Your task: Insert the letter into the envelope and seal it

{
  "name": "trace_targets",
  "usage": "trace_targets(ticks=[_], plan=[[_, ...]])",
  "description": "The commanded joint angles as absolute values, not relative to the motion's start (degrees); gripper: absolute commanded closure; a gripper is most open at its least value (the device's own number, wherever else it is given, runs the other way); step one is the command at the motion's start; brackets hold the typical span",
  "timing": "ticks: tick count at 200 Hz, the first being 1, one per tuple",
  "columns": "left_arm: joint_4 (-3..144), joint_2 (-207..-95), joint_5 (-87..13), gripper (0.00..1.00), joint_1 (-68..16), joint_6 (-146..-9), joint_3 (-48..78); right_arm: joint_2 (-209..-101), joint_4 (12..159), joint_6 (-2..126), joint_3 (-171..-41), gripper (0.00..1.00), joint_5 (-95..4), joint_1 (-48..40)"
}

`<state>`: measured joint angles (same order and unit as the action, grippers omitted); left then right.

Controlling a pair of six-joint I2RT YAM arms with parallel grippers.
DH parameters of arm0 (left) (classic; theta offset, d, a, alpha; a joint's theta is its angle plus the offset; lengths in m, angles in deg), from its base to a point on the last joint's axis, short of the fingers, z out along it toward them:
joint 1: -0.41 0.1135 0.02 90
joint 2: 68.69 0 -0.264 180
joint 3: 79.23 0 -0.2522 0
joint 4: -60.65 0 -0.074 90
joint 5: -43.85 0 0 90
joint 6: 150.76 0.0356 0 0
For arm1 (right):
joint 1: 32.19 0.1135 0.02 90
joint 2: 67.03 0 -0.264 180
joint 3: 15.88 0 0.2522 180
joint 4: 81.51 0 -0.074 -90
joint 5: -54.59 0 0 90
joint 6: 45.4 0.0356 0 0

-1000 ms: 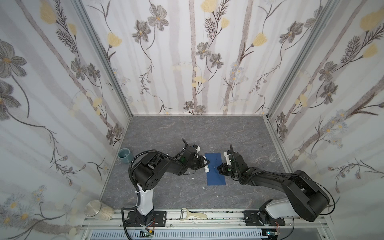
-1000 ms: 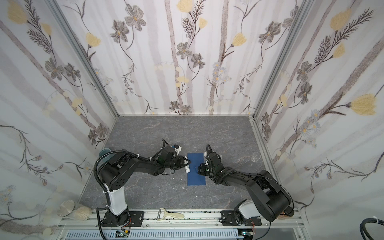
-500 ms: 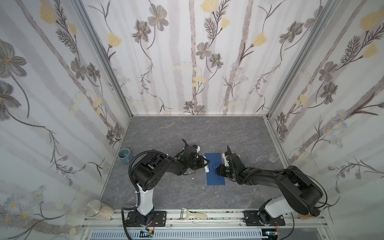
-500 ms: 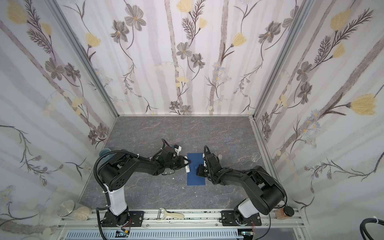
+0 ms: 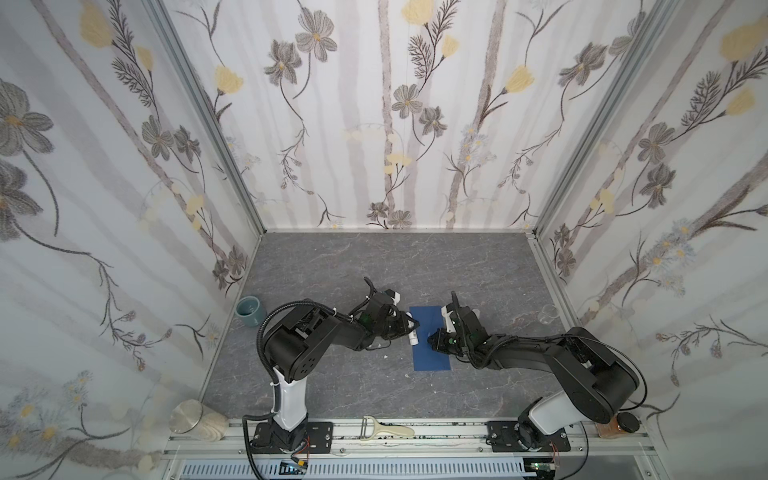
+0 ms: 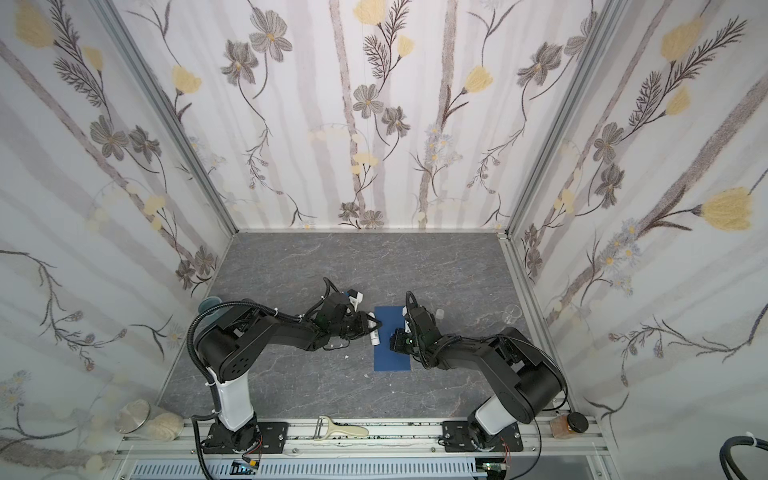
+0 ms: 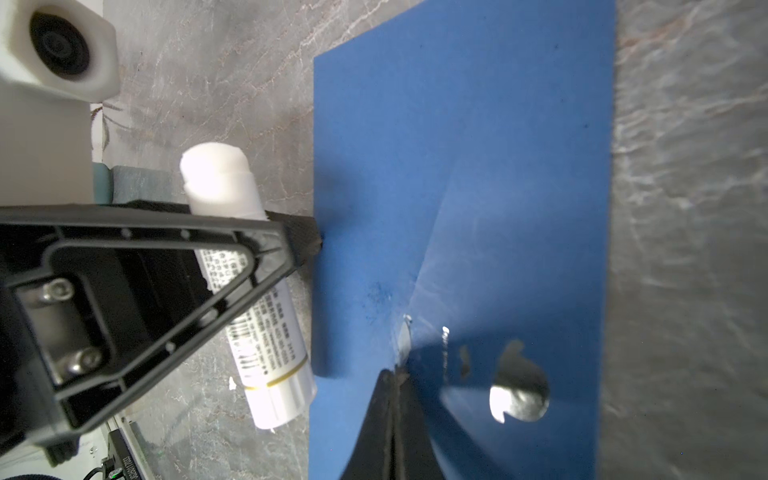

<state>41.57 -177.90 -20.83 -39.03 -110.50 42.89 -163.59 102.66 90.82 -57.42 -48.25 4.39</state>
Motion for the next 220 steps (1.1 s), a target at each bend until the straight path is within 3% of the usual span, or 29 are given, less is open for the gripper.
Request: trace_targets(ticks=[1,37,95,156,220], plan=[[49.98,-178.48,-23.38,1.0,-39.05,-110.43,43.24,-160.69,98.49,91.38,-56.15,1.0,-45.7,4.28],[49.98,-178.73,-23.19,1.0,-39.07,-110.07,43.06,-158.94,98.38,90.86,-56.14,1.0,-46.05,3.64],[49.98,-179.04,-23.26,1.0,-39.23,-109.72,42.37,-168.02,102.12,89.87,-60.91,1.0,-47.85,3.61],[50.03,-178.64,-23.52,1.0,-39.23,-109.28,42.71,-160.54,95.83,87.06,-59.91,1.0,-43.68,1.67],[50.06,-178.66,-23.83,1.0,-39.25,-108.75,42.55,-169.42,99.27,86.19,-65.15,1.0,-46.35,1.66]])
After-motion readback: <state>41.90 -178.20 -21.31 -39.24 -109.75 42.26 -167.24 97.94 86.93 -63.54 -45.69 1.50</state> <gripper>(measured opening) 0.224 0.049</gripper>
